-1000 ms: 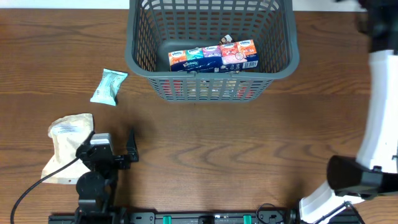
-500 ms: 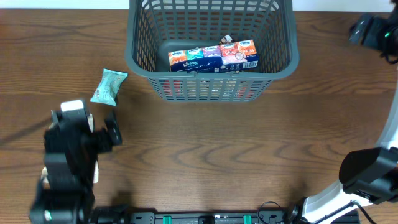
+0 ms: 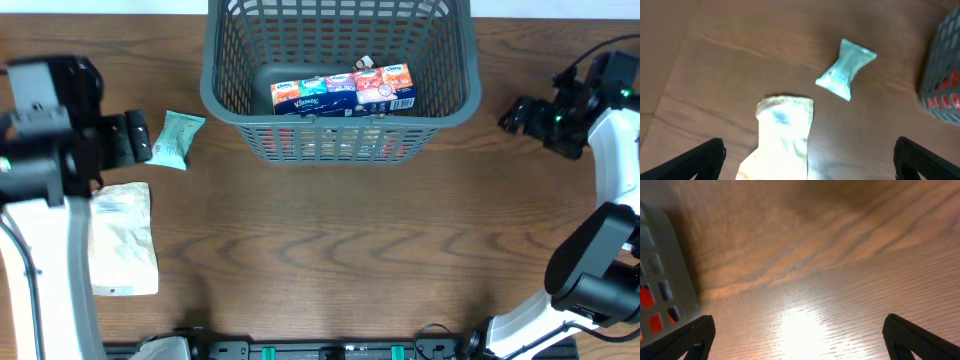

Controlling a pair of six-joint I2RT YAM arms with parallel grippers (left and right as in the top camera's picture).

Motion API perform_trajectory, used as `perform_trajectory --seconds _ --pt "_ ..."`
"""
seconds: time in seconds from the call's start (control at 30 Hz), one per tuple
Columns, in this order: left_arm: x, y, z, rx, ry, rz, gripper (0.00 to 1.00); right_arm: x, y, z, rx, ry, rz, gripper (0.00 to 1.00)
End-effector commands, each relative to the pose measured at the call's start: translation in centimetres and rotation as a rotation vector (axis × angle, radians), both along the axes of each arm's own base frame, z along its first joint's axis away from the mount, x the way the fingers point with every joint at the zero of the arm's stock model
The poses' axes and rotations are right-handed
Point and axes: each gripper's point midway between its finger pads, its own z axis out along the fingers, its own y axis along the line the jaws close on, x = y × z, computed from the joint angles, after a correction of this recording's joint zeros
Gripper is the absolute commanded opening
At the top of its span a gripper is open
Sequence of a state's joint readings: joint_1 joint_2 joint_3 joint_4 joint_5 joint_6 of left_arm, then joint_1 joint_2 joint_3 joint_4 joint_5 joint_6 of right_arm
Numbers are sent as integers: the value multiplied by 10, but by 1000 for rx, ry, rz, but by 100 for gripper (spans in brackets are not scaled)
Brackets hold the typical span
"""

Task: Pack container
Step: 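Withdraw the right gripper and move the left gripper to the green packet, then grasp the mint-green wipes packet with the left gripper and lift it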

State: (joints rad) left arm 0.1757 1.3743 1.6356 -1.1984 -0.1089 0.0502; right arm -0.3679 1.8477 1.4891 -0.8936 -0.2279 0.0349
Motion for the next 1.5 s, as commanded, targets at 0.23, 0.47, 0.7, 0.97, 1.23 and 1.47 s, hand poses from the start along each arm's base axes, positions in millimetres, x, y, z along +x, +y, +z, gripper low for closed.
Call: perform_trajectory --seconds 0.23,0.47,0.7,0.97,1.23,1.47 --pt "12 10 -67 -224 241 7 99 -18 28 -37 43 76 38 99" --pt "21 10 -73 -206 246 -71 99 -13 46 -37 36 73 95 99" --pt "41 16 -87 -195 238 -88 99 -5 66 -36 28 52 148 99" --pt "60 20 -124 -208 302 -107 99 -2 74 -35 21 42 169 99" --pt "86 10 -163 -177 352 -177 99 1 73 -35 18 33 170 99" --pt "99 0 -198 -173 404 -206 99 0 73 -35 18 34 170 99"
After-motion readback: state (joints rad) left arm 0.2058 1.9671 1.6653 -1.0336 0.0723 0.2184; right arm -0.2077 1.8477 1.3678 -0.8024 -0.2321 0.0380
